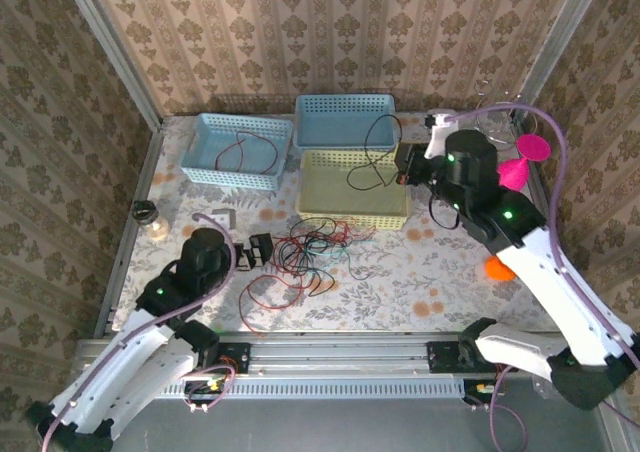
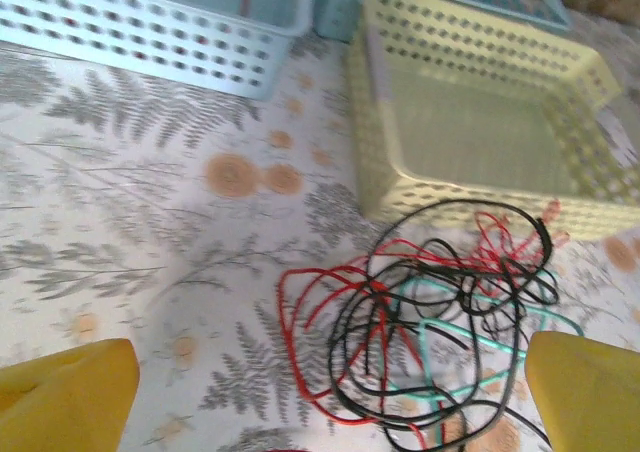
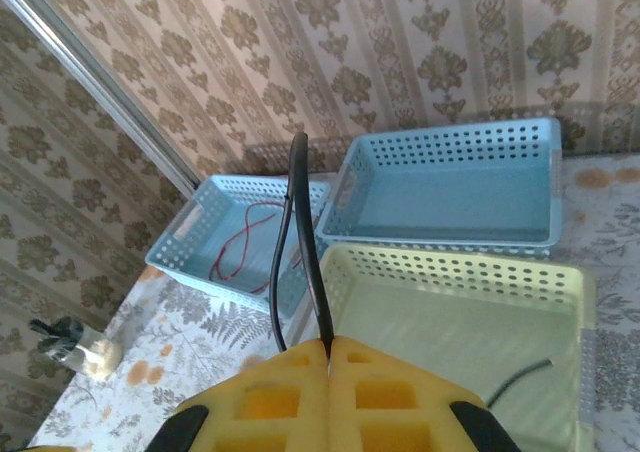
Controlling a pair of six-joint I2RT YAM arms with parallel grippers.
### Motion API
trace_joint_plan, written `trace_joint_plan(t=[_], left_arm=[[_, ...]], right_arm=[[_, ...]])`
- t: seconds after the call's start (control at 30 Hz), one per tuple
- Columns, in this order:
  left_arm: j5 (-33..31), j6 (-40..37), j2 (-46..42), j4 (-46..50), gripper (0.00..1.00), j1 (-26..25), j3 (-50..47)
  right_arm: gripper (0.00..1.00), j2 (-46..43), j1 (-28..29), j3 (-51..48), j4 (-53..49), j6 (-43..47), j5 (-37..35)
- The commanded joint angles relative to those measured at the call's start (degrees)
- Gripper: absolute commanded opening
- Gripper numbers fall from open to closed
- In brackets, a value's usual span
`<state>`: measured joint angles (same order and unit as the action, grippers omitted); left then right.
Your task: Untangle the cables
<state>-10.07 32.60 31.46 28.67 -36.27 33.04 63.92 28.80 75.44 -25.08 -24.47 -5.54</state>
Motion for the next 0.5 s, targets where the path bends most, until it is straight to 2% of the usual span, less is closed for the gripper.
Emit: trace_joint_plan(t=[0.0, 0.27, 0.47], left_arm=[[-9.0, 3.4, -2.5, 8.9, 1.00, 0.3, 2.7], [-20.2, 9.0, -3.2, 19.2, 1.00, 0.3, 7.5], [-19.9, 7.0, -3.4, 19.6, 1.00, 0.3, 7.1]], right_arm=[[0.00, 3.1, -1.5, 2.1, 5.0, -1.4, 1.8], [0.00, 15.2, -5.0, 6.2, 11.9, -3.6, 2.4], [0.00, 24.7, -8.4, 9.3, 21.2, -5.1, 3.8]])
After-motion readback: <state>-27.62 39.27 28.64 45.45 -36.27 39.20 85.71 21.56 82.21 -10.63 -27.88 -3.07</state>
